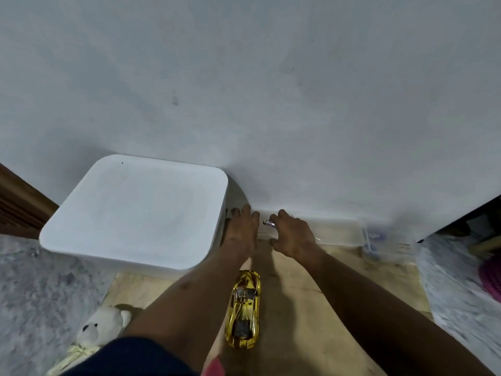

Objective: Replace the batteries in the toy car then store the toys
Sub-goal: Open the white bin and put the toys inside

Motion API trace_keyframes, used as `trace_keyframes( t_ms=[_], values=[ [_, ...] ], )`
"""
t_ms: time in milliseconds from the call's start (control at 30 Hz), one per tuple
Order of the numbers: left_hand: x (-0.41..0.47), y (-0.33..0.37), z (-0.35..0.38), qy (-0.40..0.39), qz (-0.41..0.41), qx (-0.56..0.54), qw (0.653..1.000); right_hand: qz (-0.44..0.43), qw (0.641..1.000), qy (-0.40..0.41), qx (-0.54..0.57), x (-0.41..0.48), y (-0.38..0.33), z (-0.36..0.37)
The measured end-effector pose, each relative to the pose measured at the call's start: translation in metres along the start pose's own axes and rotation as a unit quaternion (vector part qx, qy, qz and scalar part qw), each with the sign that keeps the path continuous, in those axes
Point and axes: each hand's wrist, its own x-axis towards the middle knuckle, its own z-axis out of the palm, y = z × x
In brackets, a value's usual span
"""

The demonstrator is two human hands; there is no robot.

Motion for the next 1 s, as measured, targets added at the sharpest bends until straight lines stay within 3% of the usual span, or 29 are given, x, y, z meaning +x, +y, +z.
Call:
trace_keyframes(
  t_ms=[67,167,433,633,833,1000],
  values=[
    [0.012,-0.004,0.004,-0.03,0.022,0.073,0.997,-0.01,1.0,-0.001,-0.027,0.007,0.001,0.008],
    [0.023,-0.005,0.007,-0.063,0.015,0.059,0.996,-0.024,0.999,0.015,-0.036,0.01,0.003,0.014],
    [0.026,-0.004,0.002,-0.053,0.044,0.074,0.995,-0.035,0.999,0.025,-0.003,0.006,0.005,0.019],
    [0.026,-0.009,-0.014,-0.072,0.028,-0.004,0.997,-0.047,0.996,0.008,0.07,-0.003,0.013,0.01],
    [0.022,-0.013,-0.04,-0.054,0.034,-0.028,0.998,-0.044,0.976,0.11,0.185,-0.029,0.026,-0.005],
    [0.024,-0.016,-0.061,-0.027,0.023,-0.033,0.999,-0.074,0.98,0.064,0.174,-0.03,0.015,0.001]
  ],
)
